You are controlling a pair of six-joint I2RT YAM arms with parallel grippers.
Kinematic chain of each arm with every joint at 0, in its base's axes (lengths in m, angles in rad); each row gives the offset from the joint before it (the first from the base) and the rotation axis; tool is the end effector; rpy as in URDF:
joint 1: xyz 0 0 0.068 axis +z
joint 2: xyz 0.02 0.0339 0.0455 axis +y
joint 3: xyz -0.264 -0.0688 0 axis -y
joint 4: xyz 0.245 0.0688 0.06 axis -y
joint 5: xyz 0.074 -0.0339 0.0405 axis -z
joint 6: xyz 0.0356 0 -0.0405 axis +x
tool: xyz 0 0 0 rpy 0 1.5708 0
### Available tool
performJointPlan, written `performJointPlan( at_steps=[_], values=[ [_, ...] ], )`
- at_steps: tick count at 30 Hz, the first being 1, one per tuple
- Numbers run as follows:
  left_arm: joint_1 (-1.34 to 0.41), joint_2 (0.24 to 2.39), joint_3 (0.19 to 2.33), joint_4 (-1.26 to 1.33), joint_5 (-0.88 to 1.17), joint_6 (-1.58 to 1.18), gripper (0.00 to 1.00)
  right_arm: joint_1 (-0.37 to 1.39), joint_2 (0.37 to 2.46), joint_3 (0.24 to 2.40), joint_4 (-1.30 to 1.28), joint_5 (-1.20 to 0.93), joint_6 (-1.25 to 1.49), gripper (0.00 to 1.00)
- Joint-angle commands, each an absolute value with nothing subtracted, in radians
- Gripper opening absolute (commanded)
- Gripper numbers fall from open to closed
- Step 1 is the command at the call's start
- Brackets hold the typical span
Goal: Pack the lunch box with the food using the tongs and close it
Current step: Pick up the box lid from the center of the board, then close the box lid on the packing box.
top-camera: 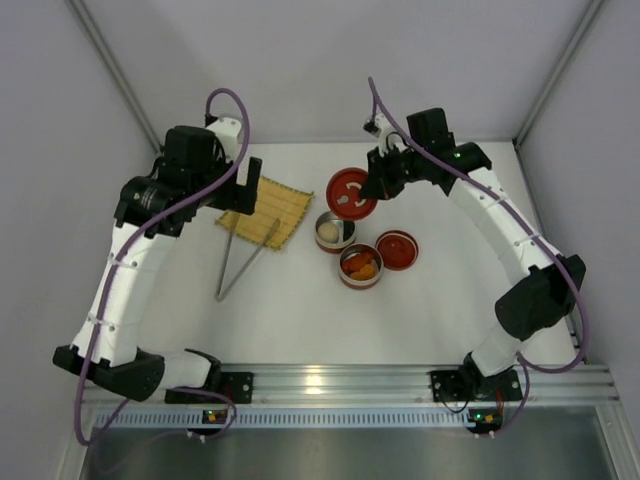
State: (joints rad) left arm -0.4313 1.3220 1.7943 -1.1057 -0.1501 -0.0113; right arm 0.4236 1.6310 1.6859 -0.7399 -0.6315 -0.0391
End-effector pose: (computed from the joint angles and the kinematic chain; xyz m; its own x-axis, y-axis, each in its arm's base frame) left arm 0.2147 -0.0929 0.4696 -0.5411 0.2367 -0.8070 0.2978 0.9513 0.0794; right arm 0.3166 0.1658 0.3854 -0.5471 -0.2813 -0.7884 -0.7705 0.5373 0.3429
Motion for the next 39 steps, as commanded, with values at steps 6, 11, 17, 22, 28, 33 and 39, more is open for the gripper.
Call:
performJointPlan(
  at_steps=[6, 11, 17, 22, 28, 33, 39],
  values=[
    [-0.144, 1.382, 1.738, -1.184, 0.309, -0.057, 0.98, 0.489, 1.594, 1.865, -1.179, -0.333, -0.501, 0.0],
    [-0.133, 1.353, 1.639, -1.138, 0.475, -0.06, 0.98, 0.506, 1.627, 1.879, -1.325, -0.45, -0.578, 0.0],
    [-0.132, 1.324, 1.563, -1.132, 0.512, -0.054, 0.98, 0.511, 1.756, 1.864, -1.491, -0.575, -0.661, 0.0],
    [-0.132, 1.298, 1.552, -1.137, 0.476, -0.046, 0.98, 0.54, 1.799, 1.917, -1.404, -0.487, -0.583, 0.0],
    [-0.132, 1.279, 1.529, -1.128, 0.454, -0.034, 0.98, 0.61, 1.822, 1.902, -1.381, -0.345, -0.571, 0.0],
    [-0.132, 1.263, 1.49, -1.103, 0.456, -0.04, 0.98, 0.655, 1.856, 1.916, -1.419, -0.253, -0.615, 0.0],
    [-0.132, 1.246, 1.447, -1.088, 0.453, -0.043, 0.98, 0.666, 1.92, 1.951, -1.482, -0.238, -0.686, 0.0]
  ],
)
